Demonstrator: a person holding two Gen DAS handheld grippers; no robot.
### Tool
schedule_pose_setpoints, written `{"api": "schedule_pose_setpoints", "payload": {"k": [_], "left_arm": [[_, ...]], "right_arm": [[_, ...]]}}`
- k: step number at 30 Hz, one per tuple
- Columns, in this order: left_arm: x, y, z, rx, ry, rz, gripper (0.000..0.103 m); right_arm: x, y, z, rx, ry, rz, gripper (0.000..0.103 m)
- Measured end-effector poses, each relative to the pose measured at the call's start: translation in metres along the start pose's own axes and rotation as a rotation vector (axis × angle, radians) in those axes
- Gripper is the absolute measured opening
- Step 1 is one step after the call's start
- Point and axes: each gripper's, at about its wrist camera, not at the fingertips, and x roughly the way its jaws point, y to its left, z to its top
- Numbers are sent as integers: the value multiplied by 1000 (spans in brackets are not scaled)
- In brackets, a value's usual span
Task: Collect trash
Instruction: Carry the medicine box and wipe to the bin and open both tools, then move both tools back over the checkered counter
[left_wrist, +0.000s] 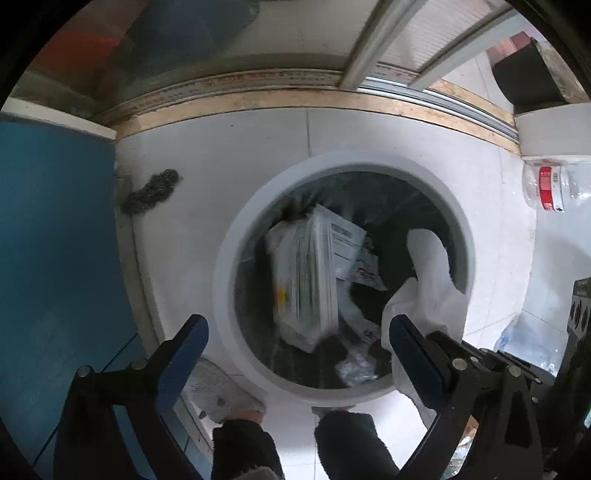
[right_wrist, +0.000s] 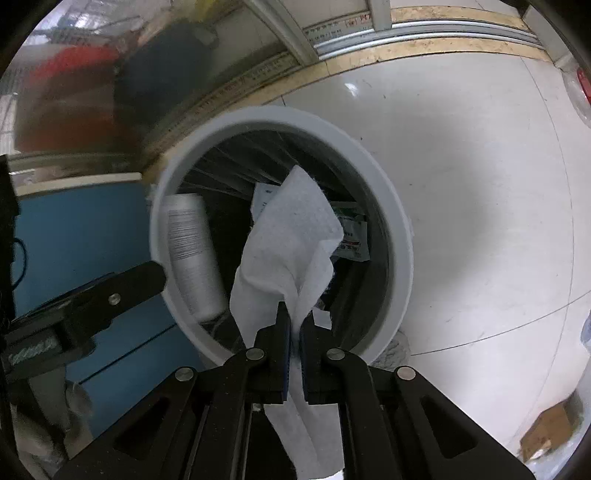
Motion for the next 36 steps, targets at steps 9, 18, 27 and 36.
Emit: {"api": "schedule_pose_setpoints", "payload": {"k": [9,18,27,36], "left_arm": [[-62,17,-22,-26,-138,104,100],[-190,9,-83,-55,-224,130,100],[-337,-21,-151,-51,-307,111,100],[-447,-32,-212,-56,-400,65,100]], "right_arm": [[-49,12,-7,-26,-67,-105,98],[-183,44,-55,-78,-174,-236,103],[-352,90,-131,-88,-316,-247,103],[-494,131,-206,-174,-428,-248,103]]}}
